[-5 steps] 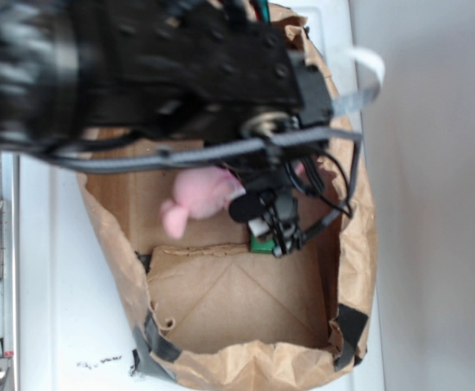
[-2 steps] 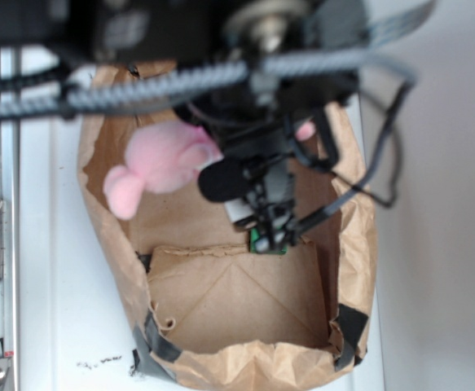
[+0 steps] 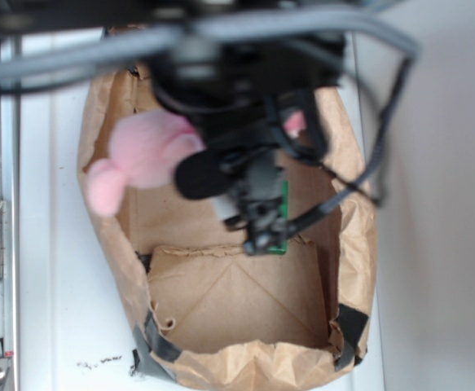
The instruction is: Grab the pink bunny.
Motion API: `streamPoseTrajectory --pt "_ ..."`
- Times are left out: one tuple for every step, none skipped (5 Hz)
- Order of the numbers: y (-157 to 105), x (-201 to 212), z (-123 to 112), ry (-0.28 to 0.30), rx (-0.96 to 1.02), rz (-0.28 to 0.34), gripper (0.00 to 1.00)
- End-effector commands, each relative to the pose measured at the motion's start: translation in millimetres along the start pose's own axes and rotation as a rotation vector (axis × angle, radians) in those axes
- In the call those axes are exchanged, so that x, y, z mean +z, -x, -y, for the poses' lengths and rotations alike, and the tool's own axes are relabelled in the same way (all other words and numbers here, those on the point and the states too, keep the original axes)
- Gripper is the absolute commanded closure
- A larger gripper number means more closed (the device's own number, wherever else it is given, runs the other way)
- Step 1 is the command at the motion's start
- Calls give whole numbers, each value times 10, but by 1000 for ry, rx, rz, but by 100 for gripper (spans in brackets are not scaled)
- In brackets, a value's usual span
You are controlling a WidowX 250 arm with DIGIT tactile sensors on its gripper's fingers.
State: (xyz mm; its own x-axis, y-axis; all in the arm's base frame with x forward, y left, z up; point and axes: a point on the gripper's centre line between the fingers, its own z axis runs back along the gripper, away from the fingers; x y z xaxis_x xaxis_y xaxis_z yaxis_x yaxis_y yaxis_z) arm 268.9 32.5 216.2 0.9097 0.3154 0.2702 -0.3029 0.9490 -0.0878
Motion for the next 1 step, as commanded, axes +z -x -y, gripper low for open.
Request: streamPoseTrajectory --pt "115 182 104 29 -23 82 100"
